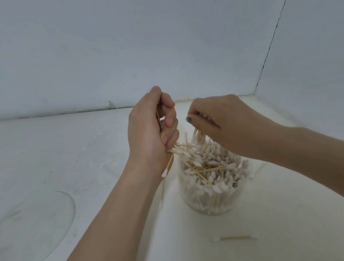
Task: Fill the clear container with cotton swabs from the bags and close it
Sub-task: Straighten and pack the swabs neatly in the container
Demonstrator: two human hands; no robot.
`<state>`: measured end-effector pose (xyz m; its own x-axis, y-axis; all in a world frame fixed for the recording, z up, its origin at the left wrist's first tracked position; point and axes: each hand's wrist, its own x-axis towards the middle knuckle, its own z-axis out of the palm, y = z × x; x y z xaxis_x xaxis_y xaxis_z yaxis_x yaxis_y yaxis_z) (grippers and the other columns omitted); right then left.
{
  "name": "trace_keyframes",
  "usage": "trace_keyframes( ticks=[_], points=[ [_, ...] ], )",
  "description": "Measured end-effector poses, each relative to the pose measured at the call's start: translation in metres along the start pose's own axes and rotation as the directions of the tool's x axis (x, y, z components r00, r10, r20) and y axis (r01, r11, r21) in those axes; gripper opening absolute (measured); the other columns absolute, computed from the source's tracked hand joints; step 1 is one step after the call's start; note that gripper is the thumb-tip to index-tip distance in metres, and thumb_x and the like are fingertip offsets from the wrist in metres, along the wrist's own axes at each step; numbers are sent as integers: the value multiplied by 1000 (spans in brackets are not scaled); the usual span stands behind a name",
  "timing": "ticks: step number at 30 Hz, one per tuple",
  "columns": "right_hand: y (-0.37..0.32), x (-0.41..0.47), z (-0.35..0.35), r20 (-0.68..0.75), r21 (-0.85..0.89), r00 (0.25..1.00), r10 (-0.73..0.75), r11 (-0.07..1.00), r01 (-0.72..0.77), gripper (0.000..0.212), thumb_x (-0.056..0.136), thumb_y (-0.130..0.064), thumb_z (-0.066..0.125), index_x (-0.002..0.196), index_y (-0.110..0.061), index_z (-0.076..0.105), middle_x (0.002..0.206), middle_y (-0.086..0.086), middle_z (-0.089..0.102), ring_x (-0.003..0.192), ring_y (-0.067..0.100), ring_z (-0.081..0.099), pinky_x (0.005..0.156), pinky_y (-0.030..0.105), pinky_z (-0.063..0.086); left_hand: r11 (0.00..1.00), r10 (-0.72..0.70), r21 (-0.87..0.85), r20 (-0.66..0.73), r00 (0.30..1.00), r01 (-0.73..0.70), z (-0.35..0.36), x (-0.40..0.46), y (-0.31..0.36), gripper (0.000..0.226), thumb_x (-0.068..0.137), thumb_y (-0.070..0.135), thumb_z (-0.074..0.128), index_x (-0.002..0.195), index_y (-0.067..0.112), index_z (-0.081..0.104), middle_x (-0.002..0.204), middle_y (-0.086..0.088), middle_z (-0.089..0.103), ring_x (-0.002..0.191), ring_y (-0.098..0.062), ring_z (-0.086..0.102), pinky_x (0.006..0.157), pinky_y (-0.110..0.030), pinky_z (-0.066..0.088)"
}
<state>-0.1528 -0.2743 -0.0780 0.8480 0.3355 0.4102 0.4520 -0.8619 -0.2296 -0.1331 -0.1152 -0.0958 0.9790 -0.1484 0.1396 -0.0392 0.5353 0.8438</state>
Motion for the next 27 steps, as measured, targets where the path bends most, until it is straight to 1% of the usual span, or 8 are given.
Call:
trace_keyframes(
  ticks=[3,10,14,17,19,22,24,27],
  points=[
    [3,-7,6,16,6,999,-46,999,46,22,103,-25,49,88,-14,60,73,-10,57,68,10,53,65,22,42,1000,-23,17,4,1000,23,0,1,0,35,103,20,44,70,12,52,51,0,38,33,-11,17,35,-18,14],
    [7,-6,13,90,-65,996,-4,998,10,28,105,-28,39,89,-11,54,76,-5,55,70,15,53,65,30,42,998,-49,27,25,998,49,1,1,-2,35,102,19,45,68,11,52,52,-1,38,33,-11,17,35,-17,14],
    [2,-7,14,196,-103,980,-22,994,43,40,99,-37,25,92,-10,53,82,0,55,72,20,53,67,36,44,999,-48,26,23,999,48,2,1,-3,37,103,19,44,68,11,52,51,-1,39,32,-11,17,34,-16,15],
    [4,-4,8,244,-19,968,54,999,-51,37,101,-34,28,99,-16,60,96,-8,52,86,8,52,75,22,40,999,-40,18,33,999,39,1,1,-4,37,104,19,44,69,11,52,52,-1,39,32,-11,18,34,-16,15],
    [6,0,4,257,155,953,162,966,-206,30,104,-27,36,115,-27,64,113,-15,53,104,-1,50,89,15,37,999,-33,20,32,999,32,1,1,-5,37,104,19,44,69,11,53,53,-2,40,32,-11,18,34,-16,16],
    [9,2,-1,346,436,905,250,811,-390,35,106,-38,35,136,-42,53,127,-18,59,115,-2,57,96,26,40,999,-25,33,26,999,24,0,1,-6,37,103,19,44,69,11,54,53,-2,40,32,-11,18,34,-17,16],
    [10,3,-3,360,461,906,223,802,-380,40,105,-54,26,140,-49,46,126,-19,61,110,-2,61,97,30,43,999,-21,38,22,1000,20,0,1,-6,37,103,18,43,69,11,54,53,-2,40,32,-11,18,34,-17,16],
    [9,7,-1,367,437,901,232,812,-387,64,91,-74,15,142,-50,45,128,-23,62,117,-3,58,106,34,41,999,-22,49,19,1000,21,2,1,-6,37,104,18,43,69,11,53,52,-2,40,32,-11,17,34,-18,16]
  ],
)
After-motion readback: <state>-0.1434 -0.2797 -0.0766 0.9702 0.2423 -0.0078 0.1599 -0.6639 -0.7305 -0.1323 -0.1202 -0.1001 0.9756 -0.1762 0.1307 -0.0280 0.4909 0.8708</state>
